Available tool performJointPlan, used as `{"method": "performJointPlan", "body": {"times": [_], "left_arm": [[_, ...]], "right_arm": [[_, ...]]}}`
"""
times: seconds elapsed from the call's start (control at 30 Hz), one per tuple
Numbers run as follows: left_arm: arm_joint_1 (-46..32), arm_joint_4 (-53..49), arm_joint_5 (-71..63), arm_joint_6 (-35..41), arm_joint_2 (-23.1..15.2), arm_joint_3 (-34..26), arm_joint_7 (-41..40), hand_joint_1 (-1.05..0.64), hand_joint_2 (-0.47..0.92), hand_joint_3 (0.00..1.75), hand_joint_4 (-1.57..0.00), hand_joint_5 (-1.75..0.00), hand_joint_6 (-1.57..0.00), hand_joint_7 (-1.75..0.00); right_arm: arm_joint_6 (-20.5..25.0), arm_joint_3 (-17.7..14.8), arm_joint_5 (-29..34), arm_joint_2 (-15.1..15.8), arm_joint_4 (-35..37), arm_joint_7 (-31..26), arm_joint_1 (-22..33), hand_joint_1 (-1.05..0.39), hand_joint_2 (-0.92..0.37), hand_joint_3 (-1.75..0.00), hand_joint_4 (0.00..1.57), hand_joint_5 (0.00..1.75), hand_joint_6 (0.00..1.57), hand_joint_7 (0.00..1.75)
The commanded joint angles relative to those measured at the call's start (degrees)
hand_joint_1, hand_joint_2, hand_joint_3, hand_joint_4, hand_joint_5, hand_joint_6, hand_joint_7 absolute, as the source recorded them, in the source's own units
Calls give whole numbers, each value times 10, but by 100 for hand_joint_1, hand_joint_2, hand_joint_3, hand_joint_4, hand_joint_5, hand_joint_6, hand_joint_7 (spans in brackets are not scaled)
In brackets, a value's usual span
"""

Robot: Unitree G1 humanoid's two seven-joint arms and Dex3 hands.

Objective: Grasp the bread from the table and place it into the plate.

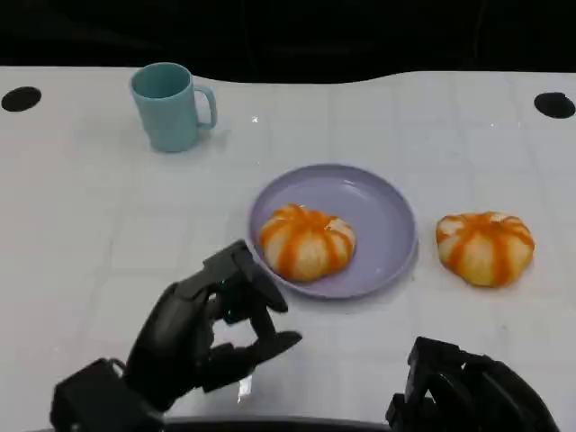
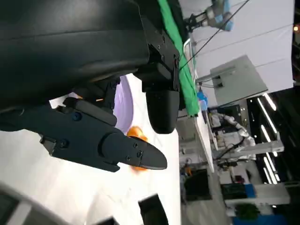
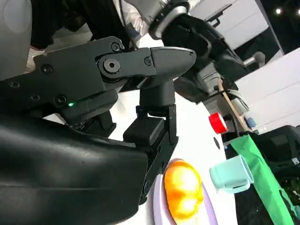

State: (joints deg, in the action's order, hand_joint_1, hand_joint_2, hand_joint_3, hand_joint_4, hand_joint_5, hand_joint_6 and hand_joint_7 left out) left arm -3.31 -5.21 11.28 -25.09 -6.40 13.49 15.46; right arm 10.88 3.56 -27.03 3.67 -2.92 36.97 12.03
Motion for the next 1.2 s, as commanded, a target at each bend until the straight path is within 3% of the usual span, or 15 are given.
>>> {"method": "performJointPlan", "body": {"times": [0.03, 0.2, 0.57, 0.63, 0.67, 0.7, 1.2], "left_arm": [[-32, 19, 34, 22, 5, -18, 29, -37, 91, 7, -66, -175, -47, -175], [-68, 34, 76, 57, 18, -25, 60, -28, 89, 8, -72, -175, -52, -175], [-94, 13, 79, 47, 41, -38, 100, -27, 86, 14, -72, -175, -50, -175], [-96, 11, 83, 51, 45, -42, 106, -29, 57, 69, -71, -175, -49, -175], [-95, 9, 84, 51, 46, -43, 108, -29, 48, 87, -71, -175, -49, -175], [-94, 7, 84, 49, 47, -44, 111, -29, 44, 93, -71, -175, -49, -175], [-83, -3, 88, 66, 56, -66, 132, -26, 39, 100, -71, -175, -49, -175]], "right_arm": [[3, -4, -5, 5, -8, -2, 5, -70, -92, -23, 86, 160, 77, 138], [2, -6, -6, 7, -7, 1, 5, -70, -92, -24, 86, 159, 77, 137], [2, -11, -8, 16, -12, 6, 11, -70, -92, -24, 87, 160, 77, 137], [6, -12, -12, 17, -13, 6, 12, -71, -92, -23, 87, 160, 77, 137], [6, -12, -13, 18, -13, 7, 12, -71, -92, -23, 87, 160, 77, 137], [6, -12, -14, 18, -13, 7, 12, -70, -92, -23, 87, 160, 76, 137], [10, -14, -9, 21, -16, 1, 11, -70, -92, -25, 86, 161, 77, 137]]}}
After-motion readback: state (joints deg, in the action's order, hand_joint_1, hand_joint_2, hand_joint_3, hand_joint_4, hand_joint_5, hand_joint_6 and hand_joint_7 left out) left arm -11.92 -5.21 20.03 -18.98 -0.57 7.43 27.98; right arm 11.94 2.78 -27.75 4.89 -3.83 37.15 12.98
